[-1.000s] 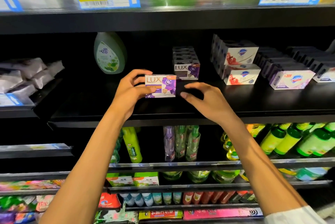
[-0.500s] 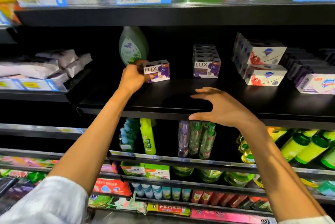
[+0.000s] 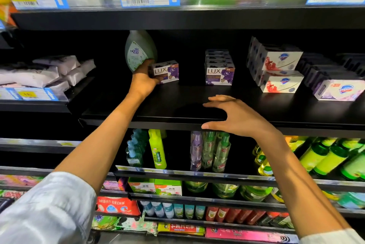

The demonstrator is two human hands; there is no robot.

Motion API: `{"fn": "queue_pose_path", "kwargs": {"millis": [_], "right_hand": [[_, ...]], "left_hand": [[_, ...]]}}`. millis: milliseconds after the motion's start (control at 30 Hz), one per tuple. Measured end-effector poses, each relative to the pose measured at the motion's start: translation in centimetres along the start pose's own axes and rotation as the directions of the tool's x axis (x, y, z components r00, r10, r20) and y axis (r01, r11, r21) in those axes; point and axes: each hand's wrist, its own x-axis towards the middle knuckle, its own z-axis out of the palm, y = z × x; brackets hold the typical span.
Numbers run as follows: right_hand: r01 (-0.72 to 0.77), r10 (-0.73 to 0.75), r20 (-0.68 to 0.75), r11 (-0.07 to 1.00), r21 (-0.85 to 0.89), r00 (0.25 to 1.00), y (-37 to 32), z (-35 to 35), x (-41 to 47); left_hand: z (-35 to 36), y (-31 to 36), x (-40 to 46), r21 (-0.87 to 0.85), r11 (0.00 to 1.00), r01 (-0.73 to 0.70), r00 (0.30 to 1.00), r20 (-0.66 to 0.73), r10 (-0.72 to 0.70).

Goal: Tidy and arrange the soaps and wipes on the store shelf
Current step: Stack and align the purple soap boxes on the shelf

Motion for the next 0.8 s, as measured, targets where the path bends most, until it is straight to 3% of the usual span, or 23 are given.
{"fn": "queue_pose_path", "kwargs": {"millis": [133, 233, 367, 533, 667, 800], "right_hand": [[-0.005, 0.005, -0.011, 0.999, 0.035, 1.000, 0.7, -0.4, -0.5], [-0.014, 0.014, -0.018, 1.000, -0.013, 1.000, 2.1, -1.3, -1.2], [-0.035, 0.035, 0.007, 0.999, -0.026, 0.999, 3.4, -2.2, -2.2], [-0.035, 0.035, 0.000, 0.999, -0.024, 0.999, 3.7, -1.9, -2.2], [-0.042, 0.042, 0.004, 0.999, -0.023, 0.999, 4.1, -1.7, -2.1], [-0.040, 0.040, 0.001, 0.999, -0.010, 0.999, 4.4, -1.6, -1.9]], "left_hand": [[-0.4, 1.1, -1.9, 0.334, 0.921, -0.203, 0.966, -0.088, 0.245], [0.6, 3.0, -2.7, 0.407, 0.865, -0.292, 0.948, 0.002, 0.318], [3.9, 6.2, -2.7, 0.208, 0.928, -0.310, 0.942, 0.202, 0.270], [9.0, 8.7, -1.6, 0.009, 0.970, -0.242, 0.924, 0.306, 0.228], [11.6, 8.1, 0.4, -0.027, 0.975, -0.219, 0.928, 0.302, 0.217], [12.0, 8.1, -0.3, -0.015, 0.965, -0.260, 0.946, 0.199, 0.258]]}}
